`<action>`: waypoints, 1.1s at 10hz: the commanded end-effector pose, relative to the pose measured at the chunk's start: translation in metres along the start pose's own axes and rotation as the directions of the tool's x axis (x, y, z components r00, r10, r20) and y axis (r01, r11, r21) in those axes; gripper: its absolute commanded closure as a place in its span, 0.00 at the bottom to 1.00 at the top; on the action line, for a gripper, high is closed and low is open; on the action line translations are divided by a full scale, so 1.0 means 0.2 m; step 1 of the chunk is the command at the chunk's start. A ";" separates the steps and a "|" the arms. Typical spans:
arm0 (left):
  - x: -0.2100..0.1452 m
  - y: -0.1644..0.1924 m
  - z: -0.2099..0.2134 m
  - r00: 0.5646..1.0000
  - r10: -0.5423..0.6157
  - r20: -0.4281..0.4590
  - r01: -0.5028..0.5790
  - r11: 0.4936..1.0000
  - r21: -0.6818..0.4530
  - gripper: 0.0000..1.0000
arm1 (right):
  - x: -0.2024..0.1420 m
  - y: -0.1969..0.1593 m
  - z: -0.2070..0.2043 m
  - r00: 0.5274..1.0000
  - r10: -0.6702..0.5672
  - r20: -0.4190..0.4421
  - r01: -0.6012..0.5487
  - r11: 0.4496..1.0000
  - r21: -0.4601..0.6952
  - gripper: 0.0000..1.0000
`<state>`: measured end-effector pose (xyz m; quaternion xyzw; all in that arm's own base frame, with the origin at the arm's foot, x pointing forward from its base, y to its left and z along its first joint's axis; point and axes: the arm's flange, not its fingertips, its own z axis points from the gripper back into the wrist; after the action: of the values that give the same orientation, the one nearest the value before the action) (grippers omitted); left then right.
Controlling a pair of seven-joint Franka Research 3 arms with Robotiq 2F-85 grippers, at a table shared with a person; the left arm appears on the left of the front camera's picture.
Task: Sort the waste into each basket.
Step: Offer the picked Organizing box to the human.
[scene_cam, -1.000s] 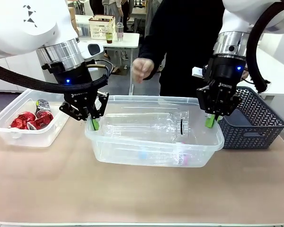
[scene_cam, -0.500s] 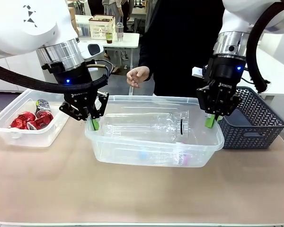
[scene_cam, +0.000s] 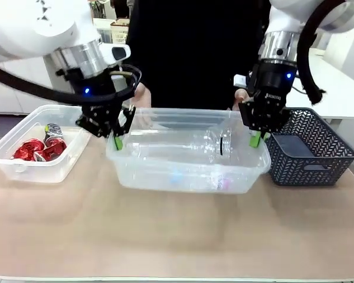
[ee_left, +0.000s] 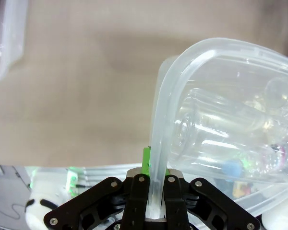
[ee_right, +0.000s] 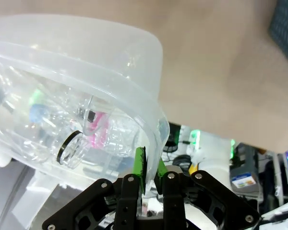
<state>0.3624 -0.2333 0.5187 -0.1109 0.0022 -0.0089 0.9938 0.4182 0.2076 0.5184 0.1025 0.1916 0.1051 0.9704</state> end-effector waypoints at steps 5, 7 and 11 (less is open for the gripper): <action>0.59 0.00 -0.07 0.998 -0.025 -0.051 0.030 0.995 0.100 0.96 | 0.53 0.07 0.17 0.995 0.099 -0.008 -0.100 0.995 -0.026 0.91; 0.69 0.01 -0.14 0.998 -0.008 -0.061 0.013 0.996 0.092 0.96 | 0.65 0.05 0.12 0.998 0.068 -0.016 -0.068 0.998 -0.005 0.91; 0.69 0.07 -0.15 0.998 0.007 -0.069 -0.001 0.997 0.079 0.96 | 0.66 -0.05 0.05 0.999 0.047 -0.026 -0.047 0.999 -0.021 0.91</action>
<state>0.5036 -0.2271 0.4849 -0.0740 0.0369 -0.0069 0.9965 0.5502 0.2283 0.4717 0.0952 0.2051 0.1264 0.9659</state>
